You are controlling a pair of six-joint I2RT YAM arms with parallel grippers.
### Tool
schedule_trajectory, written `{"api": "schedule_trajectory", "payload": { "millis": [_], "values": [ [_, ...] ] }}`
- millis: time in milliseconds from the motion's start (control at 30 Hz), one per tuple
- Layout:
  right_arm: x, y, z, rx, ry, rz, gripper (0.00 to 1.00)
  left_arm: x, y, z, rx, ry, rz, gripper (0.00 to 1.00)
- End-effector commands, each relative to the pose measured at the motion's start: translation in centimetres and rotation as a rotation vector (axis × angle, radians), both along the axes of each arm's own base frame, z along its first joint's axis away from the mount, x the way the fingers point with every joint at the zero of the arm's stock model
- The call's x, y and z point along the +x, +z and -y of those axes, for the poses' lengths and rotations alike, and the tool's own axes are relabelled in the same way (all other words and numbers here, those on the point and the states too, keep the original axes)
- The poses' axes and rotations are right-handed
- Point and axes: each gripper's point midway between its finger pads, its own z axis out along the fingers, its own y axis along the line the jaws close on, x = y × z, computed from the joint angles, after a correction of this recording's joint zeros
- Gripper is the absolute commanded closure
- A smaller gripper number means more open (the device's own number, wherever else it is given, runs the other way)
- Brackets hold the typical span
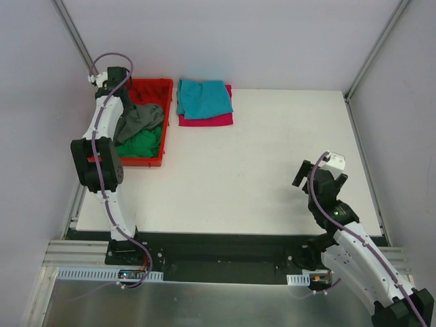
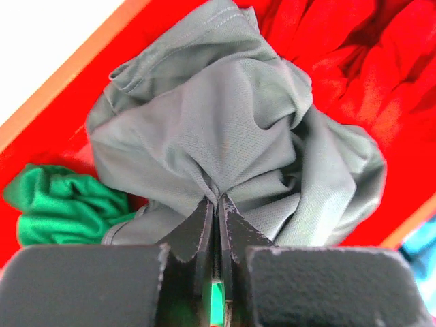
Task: Fold and stack the t-shirts
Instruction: Grab crumpled tshirt from bin with the left arm
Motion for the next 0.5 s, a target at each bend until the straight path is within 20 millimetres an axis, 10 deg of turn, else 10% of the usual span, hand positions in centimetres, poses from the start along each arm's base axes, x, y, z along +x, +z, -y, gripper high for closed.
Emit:
{"api": "schedule_trajectory", "payload": {
  "millis": [0,167,300,467],
  "values": [
    [0.2,1.0,0.4,0.004,-0.022,0.038,0.04,-2.4,12.6,-0.5,0.038,0.027,0.250,1.00],
    [0.0,1.2,0.6,0.016,-0.040,0.061,0.04,-5.7,20.8,3.2,-0.067,-0.068,0.468,1.00],
    [-0.1,1.6,1.0,0.013,-0.050,0.095,0.04,-7.7,27.1,12.2,-0.179,-0.511,0.632,1.00],
    [-0.6,1.8,1.2,0.026,-0.048,0.128,0.04,-15.1,34.4,24.1,-0.265,-1.045,0.833,1.00]
  ]
}}
